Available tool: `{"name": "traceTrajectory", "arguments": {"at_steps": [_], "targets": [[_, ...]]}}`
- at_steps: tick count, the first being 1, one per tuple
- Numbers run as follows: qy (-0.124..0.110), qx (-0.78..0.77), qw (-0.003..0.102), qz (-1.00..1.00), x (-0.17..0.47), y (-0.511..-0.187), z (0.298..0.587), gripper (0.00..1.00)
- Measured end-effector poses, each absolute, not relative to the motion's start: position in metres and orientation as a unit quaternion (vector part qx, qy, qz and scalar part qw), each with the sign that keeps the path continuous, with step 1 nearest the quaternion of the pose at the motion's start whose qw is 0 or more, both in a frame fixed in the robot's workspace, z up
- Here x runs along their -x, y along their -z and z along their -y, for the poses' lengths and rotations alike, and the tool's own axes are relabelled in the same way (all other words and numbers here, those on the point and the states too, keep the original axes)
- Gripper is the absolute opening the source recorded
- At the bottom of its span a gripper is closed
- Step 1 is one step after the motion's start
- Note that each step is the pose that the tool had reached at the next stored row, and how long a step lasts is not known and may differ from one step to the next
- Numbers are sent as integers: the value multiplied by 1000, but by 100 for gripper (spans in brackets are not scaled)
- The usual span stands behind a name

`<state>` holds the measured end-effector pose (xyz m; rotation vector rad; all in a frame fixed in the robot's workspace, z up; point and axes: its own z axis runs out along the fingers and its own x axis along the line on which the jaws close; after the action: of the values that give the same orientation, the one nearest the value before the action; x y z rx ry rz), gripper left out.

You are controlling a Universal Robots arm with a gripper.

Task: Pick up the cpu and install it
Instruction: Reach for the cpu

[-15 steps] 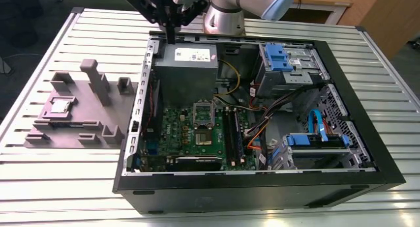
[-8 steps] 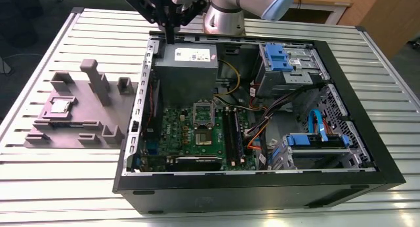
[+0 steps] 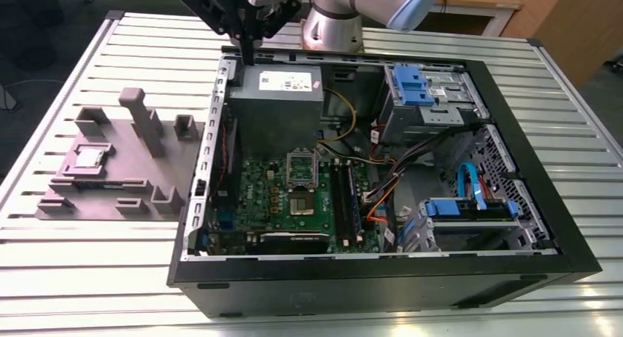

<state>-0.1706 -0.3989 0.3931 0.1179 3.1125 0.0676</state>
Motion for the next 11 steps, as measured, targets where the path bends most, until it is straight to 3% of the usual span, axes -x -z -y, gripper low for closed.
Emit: {"name": "traceTrajectory", "arguments": {"at_steps": [11], "targets": [[-22, -38, 13, -999, 173, -393, 399, 11]]}}
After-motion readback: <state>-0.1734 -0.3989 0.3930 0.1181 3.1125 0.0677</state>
